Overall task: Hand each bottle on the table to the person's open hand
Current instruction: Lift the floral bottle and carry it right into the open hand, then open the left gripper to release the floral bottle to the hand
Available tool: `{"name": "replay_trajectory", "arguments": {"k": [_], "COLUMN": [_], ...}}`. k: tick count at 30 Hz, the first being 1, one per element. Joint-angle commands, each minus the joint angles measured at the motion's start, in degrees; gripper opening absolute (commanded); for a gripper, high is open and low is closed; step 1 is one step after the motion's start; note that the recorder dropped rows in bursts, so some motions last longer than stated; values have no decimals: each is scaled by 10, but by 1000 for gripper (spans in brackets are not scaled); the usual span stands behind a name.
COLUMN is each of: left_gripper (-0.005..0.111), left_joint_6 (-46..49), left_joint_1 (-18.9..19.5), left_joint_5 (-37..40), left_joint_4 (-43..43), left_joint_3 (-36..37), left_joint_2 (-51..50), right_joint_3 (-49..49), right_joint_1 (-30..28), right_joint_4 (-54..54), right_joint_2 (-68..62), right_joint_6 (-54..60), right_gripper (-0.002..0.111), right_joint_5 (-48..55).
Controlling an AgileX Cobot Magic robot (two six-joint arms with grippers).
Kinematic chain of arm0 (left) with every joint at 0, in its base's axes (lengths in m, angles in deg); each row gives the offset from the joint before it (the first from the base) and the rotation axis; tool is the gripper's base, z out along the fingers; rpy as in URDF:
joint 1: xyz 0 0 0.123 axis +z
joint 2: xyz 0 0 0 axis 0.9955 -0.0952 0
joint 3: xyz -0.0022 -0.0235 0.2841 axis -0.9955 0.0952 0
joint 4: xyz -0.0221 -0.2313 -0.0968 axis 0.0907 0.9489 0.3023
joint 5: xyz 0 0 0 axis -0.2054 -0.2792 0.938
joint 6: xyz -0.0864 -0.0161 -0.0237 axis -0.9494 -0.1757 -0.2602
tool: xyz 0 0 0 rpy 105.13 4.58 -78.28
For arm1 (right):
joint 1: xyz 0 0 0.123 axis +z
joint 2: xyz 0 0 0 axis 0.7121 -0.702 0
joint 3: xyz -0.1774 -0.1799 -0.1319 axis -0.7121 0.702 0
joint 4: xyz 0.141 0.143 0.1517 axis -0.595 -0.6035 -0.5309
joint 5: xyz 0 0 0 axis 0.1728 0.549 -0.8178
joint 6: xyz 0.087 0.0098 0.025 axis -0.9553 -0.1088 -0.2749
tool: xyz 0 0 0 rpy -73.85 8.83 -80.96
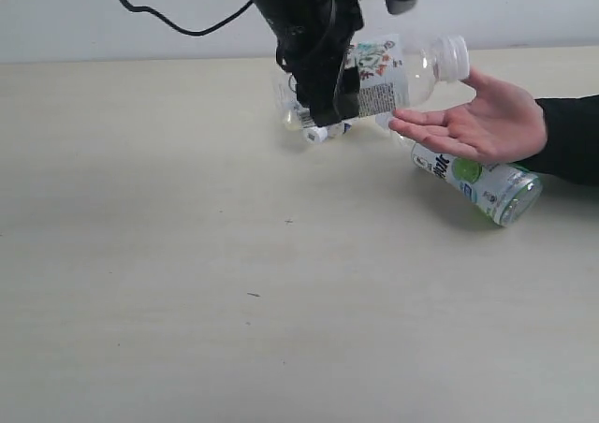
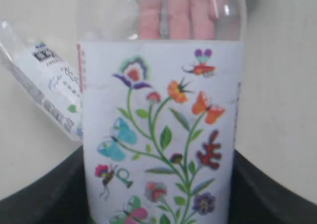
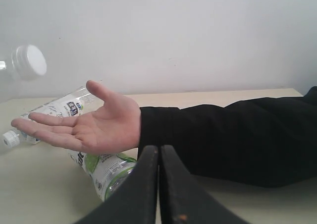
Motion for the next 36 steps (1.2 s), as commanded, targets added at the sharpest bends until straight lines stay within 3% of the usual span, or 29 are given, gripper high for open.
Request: {"name": "replay_trajectory", "arguments": {"k": [1,7,20,36], "left_gripper": [0,0,0,0], "left_joint_6": [100,192,413,417], "left_joint_1": [-46,-90,-108,-116], "left_joint_5": [-61,-145,-258,-305], "left_joint_4": [-97,-177,-193,-203], "left_joint_3": [-5,-5,-5,-5], "left_joint_2": [6,5,-57,-110], "right_joint_3": [3,3,3,3], "right_joint_1": [-3,-3,-3,-3], "right_joint_4": [1,2,2,1], "right_joint_2": [4,4,4,4], "right_joint_6": [0,0,0,0], "right_gripper": [1,1,1,1], "right_joint_5": [-2,-2,-2,-2]}}
